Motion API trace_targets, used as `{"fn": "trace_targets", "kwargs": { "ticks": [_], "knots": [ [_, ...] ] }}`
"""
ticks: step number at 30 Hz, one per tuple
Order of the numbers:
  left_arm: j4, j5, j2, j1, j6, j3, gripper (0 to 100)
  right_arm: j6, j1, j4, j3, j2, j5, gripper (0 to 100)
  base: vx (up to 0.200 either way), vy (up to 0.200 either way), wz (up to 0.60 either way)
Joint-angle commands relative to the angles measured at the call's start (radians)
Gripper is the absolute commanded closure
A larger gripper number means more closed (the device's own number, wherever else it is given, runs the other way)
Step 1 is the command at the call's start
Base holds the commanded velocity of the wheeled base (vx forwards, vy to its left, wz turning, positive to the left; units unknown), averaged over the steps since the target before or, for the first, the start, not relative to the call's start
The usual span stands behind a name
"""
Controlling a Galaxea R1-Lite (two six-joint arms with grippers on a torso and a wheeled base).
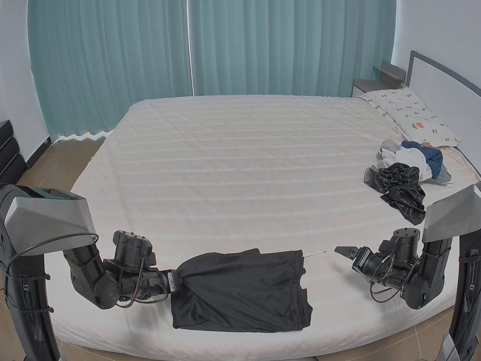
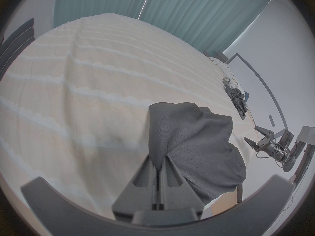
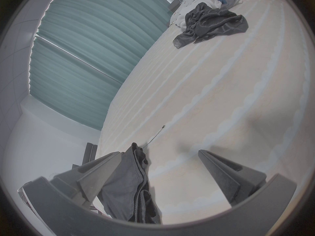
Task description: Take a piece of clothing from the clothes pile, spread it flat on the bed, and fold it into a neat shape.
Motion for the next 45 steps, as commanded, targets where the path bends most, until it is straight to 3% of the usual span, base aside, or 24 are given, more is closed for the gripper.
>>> {"fn": "trace_targets", "kwargs": {
  "ticks": [1, 6, 7, 45],
  "knots": [
    [0.0, 0.0, 0.006, -0.001, 0.0, 0.002, 100, 0.0, 0.001, 0.0, 0.001, 0.002, 0.0, 0, 0.0, 0.0, 0.0],
    [0.0, -0.002, 0.006, -0.001, 0.005, 0.013, 100, 0.0, 0.001, 0.0, 0.001, 0.002, 0.0, 0, 0.0, 0.0, 0.0],
    [0.0, -0.002, 0.006, -0.001, 0.005, 0.013, 0, -0.001, 0.002, 0.0, 0.001, 0.002, 0.0, 0, 0.0, 0.0, 0.0],
    [0.01, -0.017, -0.021, -0.021, -0.001, 0.049, 0, -0.001, 0.002, -0.002, 0.006, 0.017, 0.006, 0, -0.032, 0.0, 0.0]
  ]
}}
